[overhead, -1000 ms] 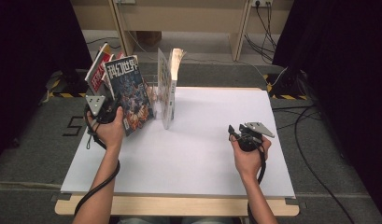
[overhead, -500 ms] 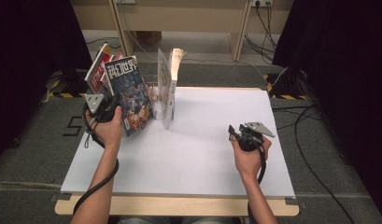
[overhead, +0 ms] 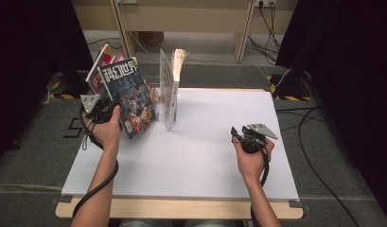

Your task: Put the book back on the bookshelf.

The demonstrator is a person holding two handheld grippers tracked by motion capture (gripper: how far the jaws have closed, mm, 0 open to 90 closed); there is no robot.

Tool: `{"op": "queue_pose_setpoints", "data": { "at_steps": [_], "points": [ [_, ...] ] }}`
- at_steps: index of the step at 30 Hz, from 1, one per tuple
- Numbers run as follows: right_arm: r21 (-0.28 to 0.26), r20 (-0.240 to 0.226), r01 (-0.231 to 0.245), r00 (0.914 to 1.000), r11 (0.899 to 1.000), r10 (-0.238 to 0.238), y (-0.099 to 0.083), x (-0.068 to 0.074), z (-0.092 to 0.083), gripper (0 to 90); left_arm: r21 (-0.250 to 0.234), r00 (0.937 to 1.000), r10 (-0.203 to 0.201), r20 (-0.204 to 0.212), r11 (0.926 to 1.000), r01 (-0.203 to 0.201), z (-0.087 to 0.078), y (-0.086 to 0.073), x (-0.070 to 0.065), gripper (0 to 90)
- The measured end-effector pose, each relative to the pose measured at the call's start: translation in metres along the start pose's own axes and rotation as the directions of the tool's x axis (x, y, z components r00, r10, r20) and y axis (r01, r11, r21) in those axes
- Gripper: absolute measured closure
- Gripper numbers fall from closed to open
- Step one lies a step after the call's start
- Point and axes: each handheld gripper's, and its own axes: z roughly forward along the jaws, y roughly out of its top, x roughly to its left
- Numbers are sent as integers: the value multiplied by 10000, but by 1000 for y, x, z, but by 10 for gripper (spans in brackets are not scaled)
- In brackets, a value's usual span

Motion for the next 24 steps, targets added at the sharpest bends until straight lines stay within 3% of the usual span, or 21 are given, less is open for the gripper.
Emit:
{"op": "queue_pose_setpoints", "data": {
  "at_steps": [3, 9, 17, 19, 24],
  "points": [
    [6, 9, -12, 10000, 10000, 12, 0, 0, 1, 538, -37, 9999, 72, 115, 10000, -71, -2, -1, -1, 775],
    [3, 3, -11, 10000, 10000, 11, 0, 0, 1, 538, -111, 9992, 64, 403, 9999, -59, -6, -2, -6, 794],
    [21, -35, -28, 10000, 10000, 28, 0, 1, 1, 538, -94, 9963, 526, 686, 9986, -521, -14, -5, -14, 775],
    [6, -49, -41, 10000, 10000, 41, 1, 2, 1, 538, 35, 9959, 481, 768, 9988, -485, -12, -5, -14, 753],
    [-19, -91, -39, 10000, 10000, 38, 1, 2, 1, 537, 203, 9974, 488, 527, 9985, -499, -4, 0, -14, 723]
  ]
}}
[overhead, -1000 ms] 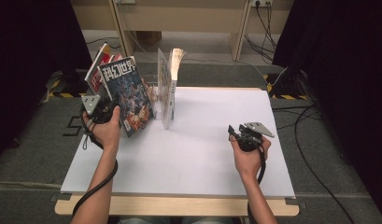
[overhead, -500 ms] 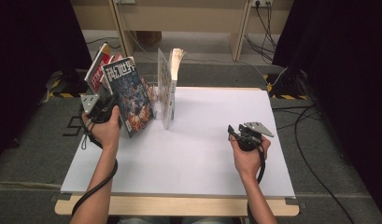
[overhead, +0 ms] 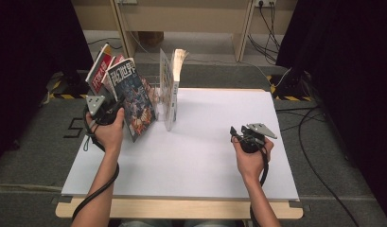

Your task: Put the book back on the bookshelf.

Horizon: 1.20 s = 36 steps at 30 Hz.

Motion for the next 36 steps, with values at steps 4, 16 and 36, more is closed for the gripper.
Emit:
{"op": "queue_pose_setpoints", "data": {
  "at_steps": [4, 16, 36],
  "points": [
    [42, 15, -1, 10000, 10000, 1, 0, -1, 1, 537, 116, 9999, 57, -136, 9999, -55, 6, 3, 1, 716],
    [186, 0, -85, 10000, 9998, 85, -2, -2, 2, 535, 244, 9992, 100, -388, 9997, -91, 11, 7, -2, 813],
    [185, 38, -52, 10000, 9998, 51, -2, -2, 2, 535, 176, 9997, 207, -109, 9996, -205, 12, 9, -11, 819]
  ]
}}
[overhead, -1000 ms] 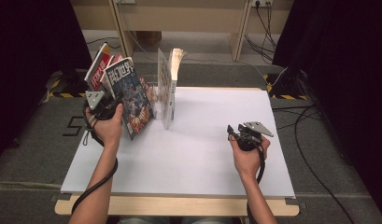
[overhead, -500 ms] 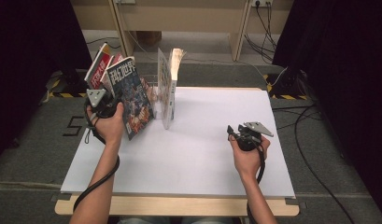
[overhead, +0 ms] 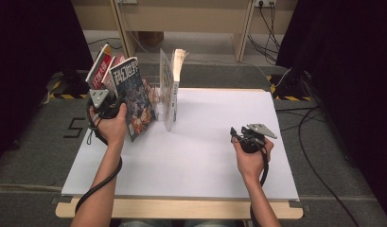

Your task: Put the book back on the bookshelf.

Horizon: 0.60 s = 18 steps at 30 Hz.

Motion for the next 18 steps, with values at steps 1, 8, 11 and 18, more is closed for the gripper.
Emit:
{"op": "queue_pose_setpoints", "data": {
  "at_steps": [1, 8, 11, 18],
  "points": [
    [-6, -2, -17, 10000, 10000, 17, 0, 0, 0, 535, -14, 10000, 20, 28, 10000, -20, 1, 1, -1, 819],
    [-41, 22, -87, 10000, 10000, 87, 0, -2, -2, 535, -96, 9997, 128, 192, 9999, -127, 10, 9, -9, 821],
    [6, 55, -159, 9999, 9999, 159, -2, -4, -2, 535, -147, 9997, 107, 232, 9998, -104, 13, 11, -11, 821],
    [-10, 84, -186, 9998, 9998, 186, -3, -9, -3, 535, -368, 9988, 324, 363, 9988, -311, 21, 19, -17, 821]
  ]
}}
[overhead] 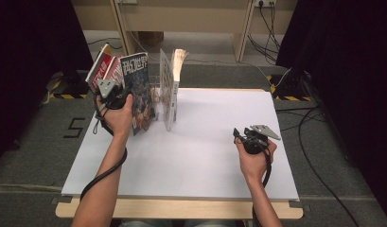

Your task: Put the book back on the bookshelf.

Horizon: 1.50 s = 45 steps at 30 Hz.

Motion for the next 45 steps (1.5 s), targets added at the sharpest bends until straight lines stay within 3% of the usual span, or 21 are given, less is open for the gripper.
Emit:
{"op": "queue_pose_setpoints", "data": {
  "at_steps": [7, 12, 45],
  "points": [
    [-23, -79, -110, 9999, 9999, 110, 0, 0, 0, 535, -493, 10000, -72, 16, 9988, 72, 2, 17, -1, 821],
    [79, -49, -161, 9999, 9998, 161, -2, -6, 5, 535, -622, 10000, -75, -19, 9980, 73, 8, 20, -1, 821],
    [102, -96, -126, 9999, 9999, 127, -3, -4, 4, 535, -834, 9999, -13, -134, 9965, 1, 36, 14, -1, 820]
  ]
}}
